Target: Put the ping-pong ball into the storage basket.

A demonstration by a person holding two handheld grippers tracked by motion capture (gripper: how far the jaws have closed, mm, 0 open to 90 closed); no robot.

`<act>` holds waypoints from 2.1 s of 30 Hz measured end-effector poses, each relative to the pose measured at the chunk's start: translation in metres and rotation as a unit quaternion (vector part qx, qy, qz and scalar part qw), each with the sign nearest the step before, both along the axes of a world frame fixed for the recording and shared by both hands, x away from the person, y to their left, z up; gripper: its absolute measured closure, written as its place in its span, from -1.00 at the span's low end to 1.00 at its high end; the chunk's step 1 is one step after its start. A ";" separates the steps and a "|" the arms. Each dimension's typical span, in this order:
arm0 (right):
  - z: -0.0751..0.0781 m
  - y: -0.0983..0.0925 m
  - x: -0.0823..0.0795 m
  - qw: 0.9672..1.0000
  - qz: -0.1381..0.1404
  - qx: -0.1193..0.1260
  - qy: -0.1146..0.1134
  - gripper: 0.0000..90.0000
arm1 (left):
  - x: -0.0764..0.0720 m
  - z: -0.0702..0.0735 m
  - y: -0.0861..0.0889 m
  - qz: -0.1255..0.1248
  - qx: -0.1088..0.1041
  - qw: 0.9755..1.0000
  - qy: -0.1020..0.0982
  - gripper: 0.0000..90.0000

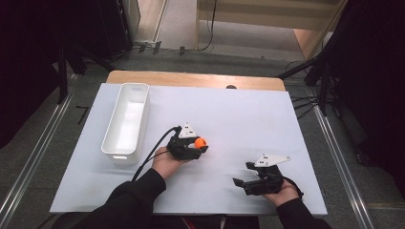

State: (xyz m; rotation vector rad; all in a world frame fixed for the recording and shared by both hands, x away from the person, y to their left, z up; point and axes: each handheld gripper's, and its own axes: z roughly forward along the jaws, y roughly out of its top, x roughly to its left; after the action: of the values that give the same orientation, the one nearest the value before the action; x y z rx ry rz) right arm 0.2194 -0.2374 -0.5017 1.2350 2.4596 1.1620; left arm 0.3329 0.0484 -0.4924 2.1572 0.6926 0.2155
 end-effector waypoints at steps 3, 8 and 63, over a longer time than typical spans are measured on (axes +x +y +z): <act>0.000 0.000 0.000 1.000 0.000 0.000 -0.001 -0.61 | 0.000 0.004 0.000 -0.006 -0.001 1.000 0.000 0.12; 0.000 0.000 0.000 1.000 0.000 0.000 -0.002 -0.61 | -0.001 0.010 0.001 -0.019 -0.003 1.000 0.003 0.12; 0.000 0.000 0.000 1.000 0.001 0.001 0.002 -0.61 | -0.001 0.048 0.028 -0.078 0.007 0.996 0.042 0.12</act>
State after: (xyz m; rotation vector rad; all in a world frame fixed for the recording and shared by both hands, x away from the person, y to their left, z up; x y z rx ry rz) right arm 0.2194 -0.2373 -0.5017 1.2368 2.4625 1.1639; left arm 0.3318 0.0764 -0.4440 2.2319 0.5662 0.0476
